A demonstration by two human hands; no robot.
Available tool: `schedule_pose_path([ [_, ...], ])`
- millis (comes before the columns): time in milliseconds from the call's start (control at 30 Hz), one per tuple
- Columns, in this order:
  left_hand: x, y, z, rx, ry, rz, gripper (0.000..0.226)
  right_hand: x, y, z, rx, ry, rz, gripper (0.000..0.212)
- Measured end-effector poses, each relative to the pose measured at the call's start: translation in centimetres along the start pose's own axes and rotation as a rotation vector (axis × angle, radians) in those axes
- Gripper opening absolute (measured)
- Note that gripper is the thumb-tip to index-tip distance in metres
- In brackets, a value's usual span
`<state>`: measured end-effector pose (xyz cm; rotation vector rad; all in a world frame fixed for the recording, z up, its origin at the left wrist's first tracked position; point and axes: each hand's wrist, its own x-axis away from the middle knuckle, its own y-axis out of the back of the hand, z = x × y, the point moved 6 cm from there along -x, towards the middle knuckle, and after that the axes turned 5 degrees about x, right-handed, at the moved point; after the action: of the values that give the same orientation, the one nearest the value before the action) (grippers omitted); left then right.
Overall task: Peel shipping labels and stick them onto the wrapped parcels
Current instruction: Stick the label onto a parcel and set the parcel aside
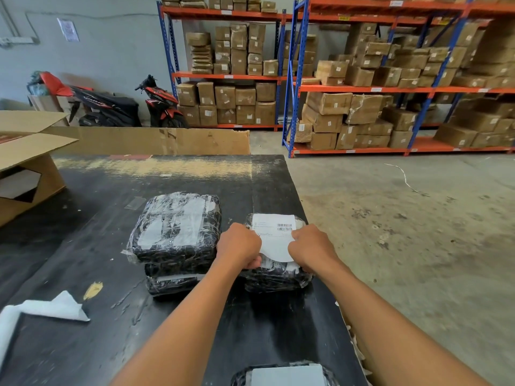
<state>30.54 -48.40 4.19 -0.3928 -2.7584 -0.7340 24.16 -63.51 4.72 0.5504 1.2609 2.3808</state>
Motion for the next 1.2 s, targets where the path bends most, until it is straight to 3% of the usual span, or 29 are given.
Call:
schedule_pose_path([
  [100,-0.3,-0.1,0.3,-0.021,-0.029,-0.008,0.024,0.1,0.1,-0.5,-0.016,-0.008,-0.024,0.017],
  [200,-0.1,-0.1,0.5,0.014,-0.100,-0.007,0.035,0.4,-0.2,-0.3,-0.037,0.040,0.012,0.051],
  [233,0.1,0.0,0.5,0.013,-0.106,-0.006,0.035,0.4,-0.3,-0.2,-0.028,0.046,0.020,0.054],
  [433,0.0,0.2,-0.4,-0.029,0.043,0.035,0.020,0.3,0.0,-0.1,0.009,-0.002,0.026,0.010],
  [700,0.9,-0.2,0.2,0.102,0.036,0.105,0.015,0.3,0.9,-1.6,-0.257,-0.069,0.040,0.031],
  [833,2.0,0.2,0.8,0.164,0.007,0.119,0.007,1.2,1.0,-1.5,-0.297,-0.078,0.047,0.027],
  [900,2.0,0.4,1.0,0.165,-0.004,0.114,0.014,1.5,0.9,-1.7,-0.319,-0.095,0.062,0.020],
  [1000,2.1,0.5,0.7,0.060,-0.062,0.105,0.017,1.8,0.9,-2.2,-0.324,-0.103,0.077,0.011],
  [1200,2.6,0.4,-0.3,-0.237,-0.153,0.059,0.020,2.3,0.8,-2.4,-0.339,-0.099,0.076,0.016],
])
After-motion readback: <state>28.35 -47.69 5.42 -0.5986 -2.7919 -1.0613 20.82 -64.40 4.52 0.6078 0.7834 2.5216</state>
